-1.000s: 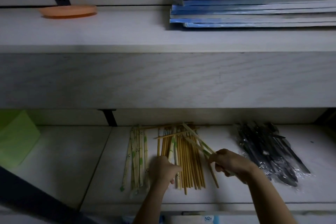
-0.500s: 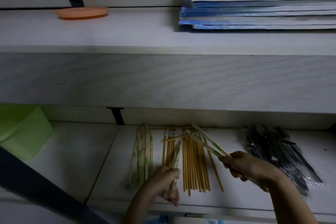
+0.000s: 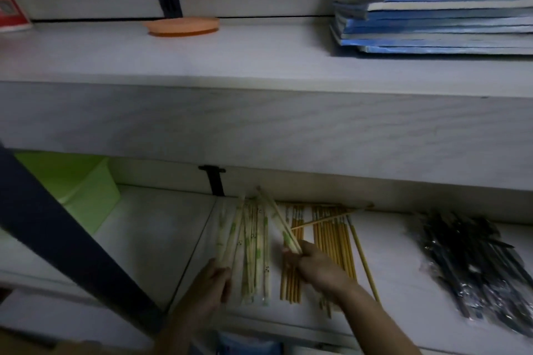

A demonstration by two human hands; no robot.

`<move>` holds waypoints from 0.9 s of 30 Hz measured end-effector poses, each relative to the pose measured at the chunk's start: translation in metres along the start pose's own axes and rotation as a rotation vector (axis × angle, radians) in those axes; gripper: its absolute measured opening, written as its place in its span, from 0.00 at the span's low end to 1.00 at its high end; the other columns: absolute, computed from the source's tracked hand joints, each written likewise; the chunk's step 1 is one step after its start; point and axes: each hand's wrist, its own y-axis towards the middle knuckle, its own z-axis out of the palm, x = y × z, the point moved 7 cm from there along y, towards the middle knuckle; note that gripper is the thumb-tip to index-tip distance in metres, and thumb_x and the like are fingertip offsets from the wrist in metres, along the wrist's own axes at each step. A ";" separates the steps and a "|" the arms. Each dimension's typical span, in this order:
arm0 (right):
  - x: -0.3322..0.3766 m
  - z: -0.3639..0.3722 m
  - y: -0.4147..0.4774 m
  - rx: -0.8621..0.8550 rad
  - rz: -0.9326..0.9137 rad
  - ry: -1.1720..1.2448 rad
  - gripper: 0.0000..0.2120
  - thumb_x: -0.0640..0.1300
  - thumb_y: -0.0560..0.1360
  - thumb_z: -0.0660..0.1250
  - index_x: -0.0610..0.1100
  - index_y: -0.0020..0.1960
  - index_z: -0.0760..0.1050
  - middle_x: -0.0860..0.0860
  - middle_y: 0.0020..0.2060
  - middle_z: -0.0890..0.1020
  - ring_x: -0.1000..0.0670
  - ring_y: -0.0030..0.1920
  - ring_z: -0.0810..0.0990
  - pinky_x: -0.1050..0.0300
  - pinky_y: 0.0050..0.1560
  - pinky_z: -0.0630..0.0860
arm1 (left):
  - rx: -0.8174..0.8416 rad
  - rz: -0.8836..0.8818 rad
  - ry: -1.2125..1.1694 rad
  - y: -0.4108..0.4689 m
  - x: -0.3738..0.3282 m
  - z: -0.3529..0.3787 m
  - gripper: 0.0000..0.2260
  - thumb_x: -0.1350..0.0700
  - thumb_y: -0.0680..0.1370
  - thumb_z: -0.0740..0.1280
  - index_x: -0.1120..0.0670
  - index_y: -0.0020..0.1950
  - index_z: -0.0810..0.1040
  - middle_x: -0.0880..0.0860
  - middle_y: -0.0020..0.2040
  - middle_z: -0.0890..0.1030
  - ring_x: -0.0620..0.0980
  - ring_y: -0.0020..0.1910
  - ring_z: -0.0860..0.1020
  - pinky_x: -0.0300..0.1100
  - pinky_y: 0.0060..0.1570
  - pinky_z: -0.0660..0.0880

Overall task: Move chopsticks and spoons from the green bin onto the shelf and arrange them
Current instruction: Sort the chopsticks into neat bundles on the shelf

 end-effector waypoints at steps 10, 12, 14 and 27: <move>-0.020 0.048 0.068 -0.300 0.020 -0.355 0.14 0.38 0.79 0.54 0.38 0.63 0.69 0.41 0.61 0.73 0.43 0.59 0.76 0.54 0.58 0.73 | -0.355 0.182 0.511 0.048 -0.032 0.027 0.13 0.59 0.78 0.60 0.63 0.61 0.71 0.59 0.61 0.74 0.54 0.62 0.71 0.40 0.58 0.68; -0.021 0.054 0.069 -0.311 0.045 -0.341 0.15 0.40 0.79 0.56 0.39 0.64 0.67 0.42 0.62 0.71 0.44 0.59 0.75 0.55 0.58 0.72 | -0.365 0.195 0.468 0.047 -0.033 0.028 0.14 0.59 0.78 0.61 0.63 0.62 0.70 0.60 0.61 0.74 0.55 0.61 0.72 0.40 0.57 0.68; -0.023 0.061 0.071 -0.318 0.056 -0.322 0.15 0.42 0.79 0.56 0.39 0.63 0.68 0.43 0.60 0.73 0.44 0.58 0.77 0.55 0.58 0.74 | -0.346 0.218 0.421 0.043 -0.035 0.029 0.13 0.58 0.78 0.61 0.63 0.61 0.70 0.59 0.58 0.75 0.54 0.58 0.74 0.36 0.49 0.68; -0.016 0.082 0.098 -0.275 0.160 -0.262 0.19 0.50 0.78 0.56 0.37 0.60 0.73 0.41 0.57 0.79 0.43 0.55 0.79 0.53 0.54 0.76 | -0.058 -0.026 -0.098 0.076 -0.017 0.026 0.15 0.56 0.81 0.57 0.66 0.56 0.77 0.58 0.41 0.79 0.55 0.41 0.77 0.40 0.36 0.71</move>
